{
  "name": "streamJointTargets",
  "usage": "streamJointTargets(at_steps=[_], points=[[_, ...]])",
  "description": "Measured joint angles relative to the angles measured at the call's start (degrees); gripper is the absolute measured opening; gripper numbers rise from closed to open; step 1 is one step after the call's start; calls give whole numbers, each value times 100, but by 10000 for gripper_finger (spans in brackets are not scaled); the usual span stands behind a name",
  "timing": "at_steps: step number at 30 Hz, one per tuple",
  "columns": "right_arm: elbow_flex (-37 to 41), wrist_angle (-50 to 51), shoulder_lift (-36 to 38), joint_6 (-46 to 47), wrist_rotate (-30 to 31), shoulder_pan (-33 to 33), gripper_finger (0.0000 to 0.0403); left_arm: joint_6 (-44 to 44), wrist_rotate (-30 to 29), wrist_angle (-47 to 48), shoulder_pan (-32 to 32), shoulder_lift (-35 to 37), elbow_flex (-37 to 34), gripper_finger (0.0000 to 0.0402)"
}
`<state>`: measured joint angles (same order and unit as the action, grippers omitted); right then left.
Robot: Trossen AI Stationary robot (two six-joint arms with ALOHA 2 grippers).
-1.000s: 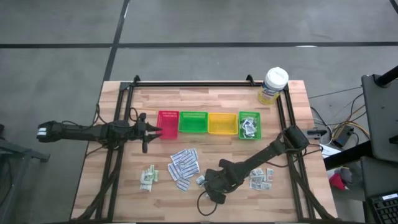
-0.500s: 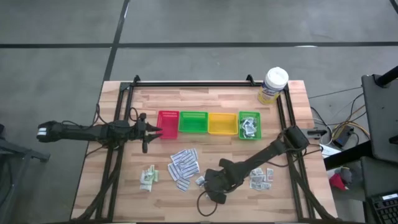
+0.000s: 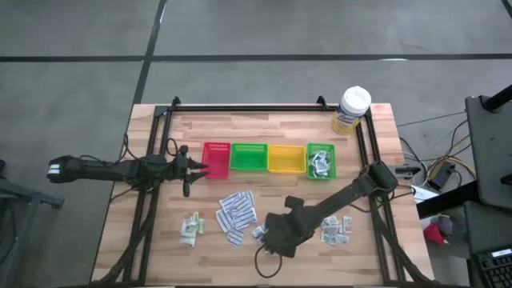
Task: Pick & Place First Aid Supplies
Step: Put the blue alcohol pad into the right green bin
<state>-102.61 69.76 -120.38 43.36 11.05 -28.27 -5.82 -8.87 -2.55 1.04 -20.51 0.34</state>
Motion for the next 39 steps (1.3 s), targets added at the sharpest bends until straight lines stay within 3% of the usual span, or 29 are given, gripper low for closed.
streamJointTargets(at_steps=[8,16,25,39], points=[[-550,2027,0,631,846,2,8,2,1,0,0,-1,0,113],[-259,2030,240,489,1450,30,8,4,1,0,0,-5,0,113],[525,2023,603,374,1616,286,8,-3,1,1,0,-10,0,113],[2210,1983,2220,275,2220,1058,8,-68,5,9,0,-12,0,113]])
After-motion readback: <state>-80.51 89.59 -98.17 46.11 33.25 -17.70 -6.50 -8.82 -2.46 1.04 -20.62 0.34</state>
